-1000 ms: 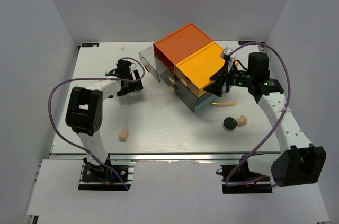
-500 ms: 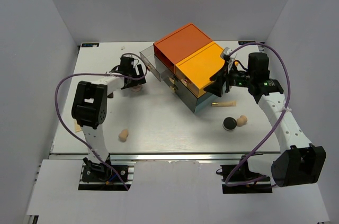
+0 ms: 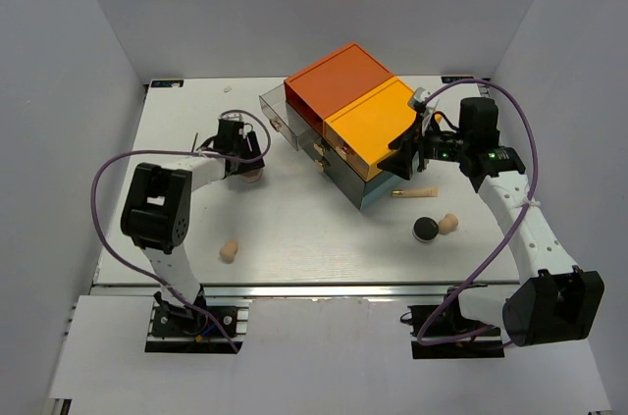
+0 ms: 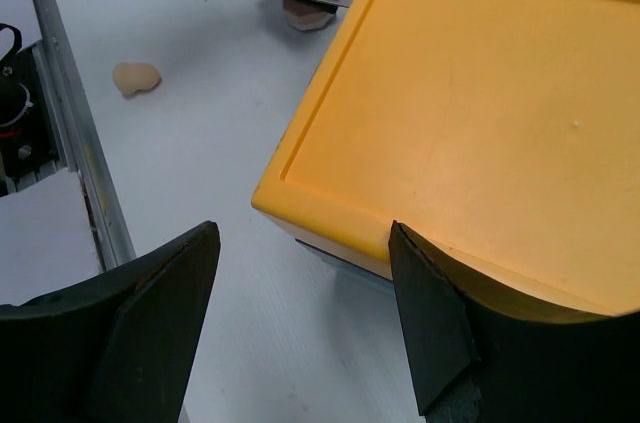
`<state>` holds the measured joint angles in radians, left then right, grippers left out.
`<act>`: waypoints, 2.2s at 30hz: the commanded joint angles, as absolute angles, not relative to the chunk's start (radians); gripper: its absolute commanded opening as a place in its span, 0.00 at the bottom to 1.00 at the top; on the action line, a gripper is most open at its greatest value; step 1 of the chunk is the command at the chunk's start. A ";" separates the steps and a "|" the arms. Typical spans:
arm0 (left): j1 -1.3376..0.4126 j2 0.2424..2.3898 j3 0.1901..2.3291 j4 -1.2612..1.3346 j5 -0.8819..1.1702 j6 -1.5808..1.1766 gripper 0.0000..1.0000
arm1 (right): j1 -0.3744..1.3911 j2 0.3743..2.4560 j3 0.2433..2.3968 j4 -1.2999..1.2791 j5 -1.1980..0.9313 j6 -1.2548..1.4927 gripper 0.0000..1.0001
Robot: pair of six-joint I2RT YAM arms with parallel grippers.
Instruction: Organize the makeup
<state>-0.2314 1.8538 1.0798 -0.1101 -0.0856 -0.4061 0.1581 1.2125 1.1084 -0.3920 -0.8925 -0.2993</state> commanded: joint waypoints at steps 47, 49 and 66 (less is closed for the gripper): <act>-0.318 1.643 1.476 -0.067 0.184 -0.652 0.83 | 0.155 1.155 1.063 -0.387 -0.900 -0.342 0.74; -0.318 1.641 1.483 -0.074 0.186 -0.647 0.89 | 0.155 1.155 1.065 -0.393 -0.900 -0.351 0.74; -0.221 1.444 1.381 -0.112 0.189 -0.681 0.00 | 0.155 1.167 1.117 -0.820 -0.755 -1.047 0.21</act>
